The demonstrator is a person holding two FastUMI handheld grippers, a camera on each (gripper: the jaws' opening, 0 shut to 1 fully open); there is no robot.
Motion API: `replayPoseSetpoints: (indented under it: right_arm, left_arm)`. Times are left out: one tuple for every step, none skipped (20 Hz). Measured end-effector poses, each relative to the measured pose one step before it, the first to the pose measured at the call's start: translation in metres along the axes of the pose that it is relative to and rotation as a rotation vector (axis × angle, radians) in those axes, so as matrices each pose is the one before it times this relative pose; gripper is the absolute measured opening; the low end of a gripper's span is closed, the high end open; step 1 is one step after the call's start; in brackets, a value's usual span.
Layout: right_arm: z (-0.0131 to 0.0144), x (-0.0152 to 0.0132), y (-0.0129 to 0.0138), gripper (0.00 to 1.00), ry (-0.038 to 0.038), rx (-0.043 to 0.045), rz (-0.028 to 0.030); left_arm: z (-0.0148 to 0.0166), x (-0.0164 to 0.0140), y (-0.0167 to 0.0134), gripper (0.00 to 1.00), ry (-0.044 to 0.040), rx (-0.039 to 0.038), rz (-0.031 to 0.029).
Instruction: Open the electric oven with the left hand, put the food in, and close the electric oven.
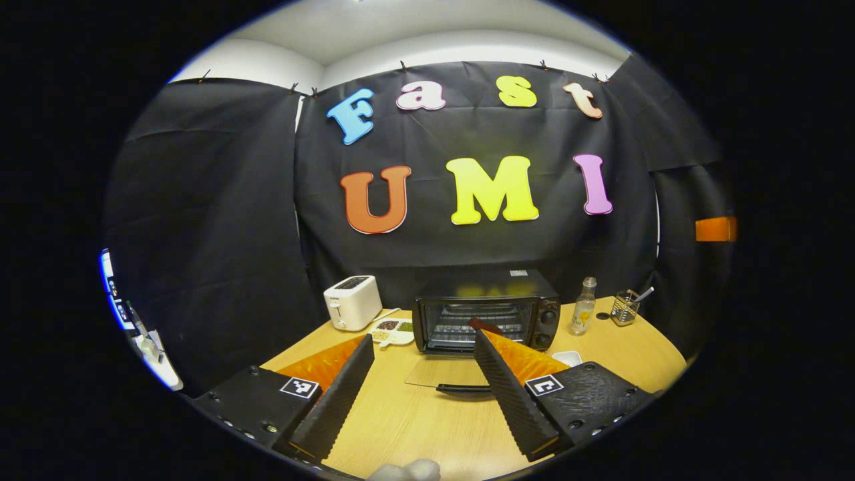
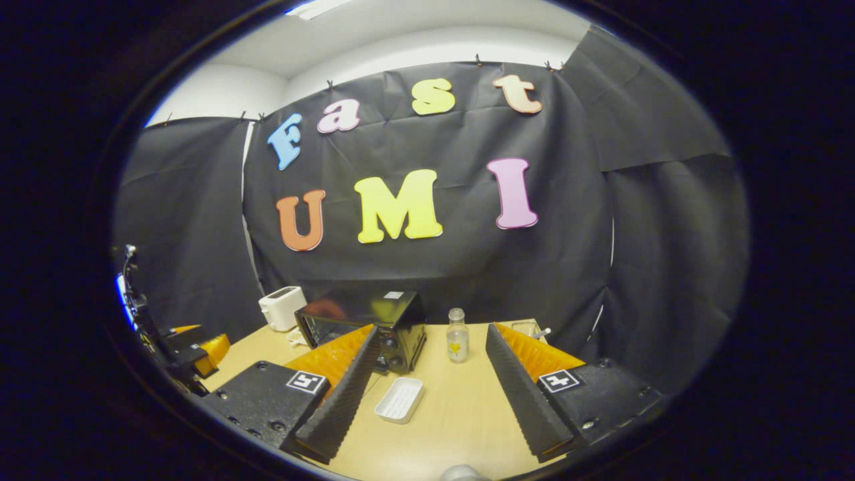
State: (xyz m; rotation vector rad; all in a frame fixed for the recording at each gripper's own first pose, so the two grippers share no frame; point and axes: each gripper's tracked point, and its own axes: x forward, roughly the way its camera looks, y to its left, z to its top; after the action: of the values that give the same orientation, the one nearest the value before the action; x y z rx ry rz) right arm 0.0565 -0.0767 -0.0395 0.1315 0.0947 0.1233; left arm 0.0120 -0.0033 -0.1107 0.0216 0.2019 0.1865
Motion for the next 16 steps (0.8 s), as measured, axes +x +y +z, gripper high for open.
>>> replayPoseSetpoints:
  right_arm:
    - [-0.00244, 0.00184, -0.00351, 1.00, 0.01199, -0.00320, -0.01395]
    - [-0.00305, 0.00103, -0.00190, 1.00, 0.01434, -0.00298, -0.01363]
    - [0.00142, 0.00120, 0.00069, 0.96, 0.00670, -0.00386, -0.01418]
    - [0.00273, 0.00110, -0.00029, 1.00, 0.00684, -0.01060, -0.02192]
    - [0.00310, -0.00043, 0.00176, 0.96, 0.00720, -0.01183, -0.02285]
    - [0.00317, -0.00197, 0.00325, 0.96, 0.00263, -0.00977, -0.01812]
    - [0.00445, -0.00170, 0.00456, 0.96, 0.00224, -0.00635, -0.01729]
    - [0.00240, -0.00324, 0.00365, 0.96, 0.00049, 0.00286, -0.01833]
    - [0.00250, -0.00326, 0.00331, 1.00, 0.00075, 0.01012, -0.01845]
    - [0.00135, -0.00351, 0.00271, 0.96, -0.00090, 0.01443, -0.02160]
    - [0.00068, -0.00383, 0.00362, 1.00, -0.00097, 0.01642, -0.01657]
    - [-0.00334, -0.00294, 0.00224, 1.00, 0.00389, 0.00641, -0.01772]
    - [-0.00361, -0.00305, 0.00143, 1.00, 0.01191, -0.00284, -0.01688]
    - [-0.00309, -0.00458, 0.00036, 1.00, 0.01021, -0.00611, -0.01470]
    - [0.00028, -0.00393, -0.00132, 1.00, 0.00158, -0.00570, -0.01537]
    - [0.00248, -0.00222, -0.00244, 1.00, -0.00347, -0.00447, -0.01787]
  left_arm:
    - [-0.01352, 0.00939, -0.00567, 0.96, 0.02549, -0.00110, -0.01468]
    - [-0.01270, 0.00872, -0.00762, 0.97, 0.01961, -0.00424, -0.02245]
    - [-0.01396, 0.00927, -0.00427, 0.97, 0.01995, -0.00432, -0.01959]
    - [-0.01828, 0.01526, -0.00201, 0.97, 0.02046, -0.00279, -0.02073]
    - [-0.01363, 0.00915, -0.00319, 0.97, 0.02590, -0.00812, -0.02141]
    - [-0.01184, 0.01151, -0.00233, 0.97, 0.01937, -0.00185, -0.02170]
    - [-0.01010, 0.00998, -0.00055, 0.97, 0.01534, 0.00484, -0.01542]
    - [-0.01293, 0.01030, -0.00258, 0.97, 0.02212, -0.00073, -0.02016]
    - [-0.01128, 0.01038, -0.00188, 0.97, 0.01969, -0.00356, -0.01943]
    - [-0.01106, 0.00823, -0.00226, 0.97, 0.02075, 0.00461, -0.01619]
    - [-0.01078, 0.00810, -0.00113, 0.97, 0.02255, -0.00132, -0.01435]
    - [-0.00886, 0.00878, -0.00302, 0.97, 0.01488, -0.00229, -0.01766]
    - [-0.00808, 0.00634, -0.00054, 0.97, 0.02049, -0.00093, -0.00642]
    - [-0.00830, 0.00768, -0.00085, 0.97, 0.02145, -0.00582, -0.00484]
    - [-0.00212, 0.00191, -0.00541, 0.97, 0.01574, -0.00366, -0.00723]
    - [-0.00831, 0.00525, -0.00220, 0.97, 0.01824, 0.00057, -0.00448]
